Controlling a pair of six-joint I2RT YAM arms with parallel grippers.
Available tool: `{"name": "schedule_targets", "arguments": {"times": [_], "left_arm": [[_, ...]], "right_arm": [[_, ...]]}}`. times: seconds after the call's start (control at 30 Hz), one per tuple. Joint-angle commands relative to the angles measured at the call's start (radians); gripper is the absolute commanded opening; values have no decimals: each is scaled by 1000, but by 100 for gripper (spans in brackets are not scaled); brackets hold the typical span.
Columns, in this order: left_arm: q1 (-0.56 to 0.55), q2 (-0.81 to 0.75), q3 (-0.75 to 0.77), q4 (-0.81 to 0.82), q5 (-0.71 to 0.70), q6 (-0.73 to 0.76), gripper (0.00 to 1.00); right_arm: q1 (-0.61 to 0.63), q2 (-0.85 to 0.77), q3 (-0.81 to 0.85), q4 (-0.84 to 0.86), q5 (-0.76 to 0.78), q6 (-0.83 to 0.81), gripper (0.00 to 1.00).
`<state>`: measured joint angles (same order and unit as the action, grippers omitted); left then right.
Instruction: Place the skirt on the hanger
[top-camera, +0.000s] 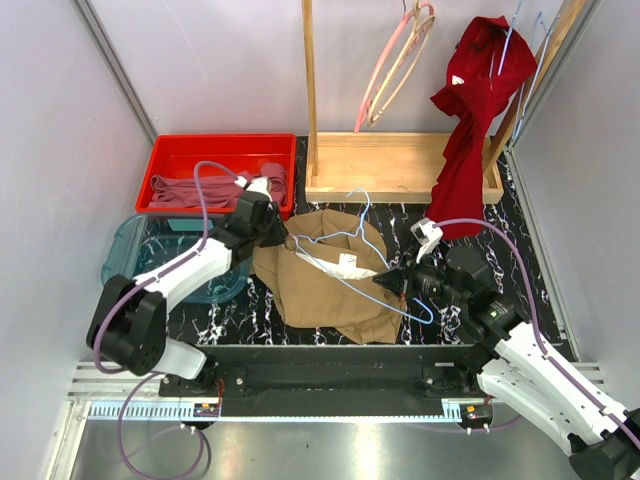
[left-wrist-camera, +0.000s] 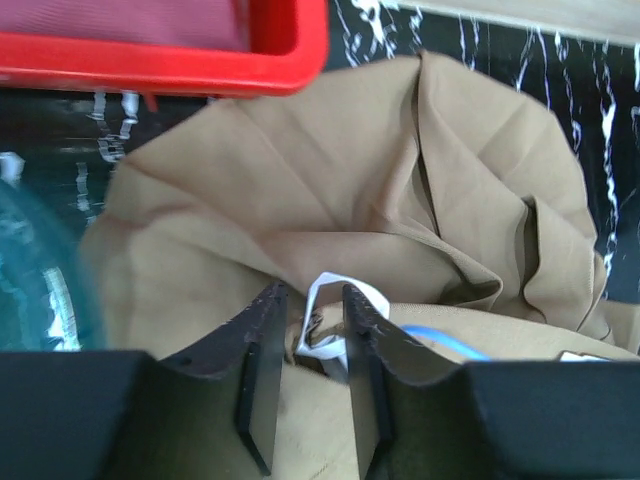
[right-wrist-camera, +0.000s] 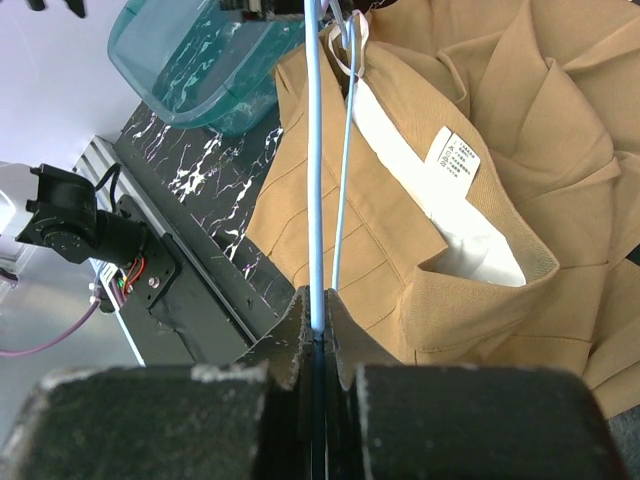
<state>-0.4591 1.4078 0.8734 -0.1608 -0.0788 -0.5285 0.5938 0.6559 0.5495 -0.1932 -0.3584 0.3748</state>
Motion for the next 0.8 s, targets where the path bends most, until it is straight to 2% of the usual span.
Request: {"name": "schedule_targets", "arguments": {"times": [0.0, 0.07, 0.33, 0.47, 0.77], "left_arm": [[10, 42, 15, 110, 100, 50, 28], [19, 60, 19, 115, 114, 53, 24], [31, 40, -7, 107, 111, 55, 17], [33, 26, -20, 107, 109, 53, 0], [33, -6, -24, 98, 134, 50, 0]], "right_arm": [[1, -1, 50, 24, -24, 9, 0], [3, 1, 52, 23, -27, 9, 0], [3, -4, 63, 9, -27, 9, 0], [3, 5, 59, 23, -36, 7, 0], [3, 70, 61, 70, -59, 4, 0]]}}
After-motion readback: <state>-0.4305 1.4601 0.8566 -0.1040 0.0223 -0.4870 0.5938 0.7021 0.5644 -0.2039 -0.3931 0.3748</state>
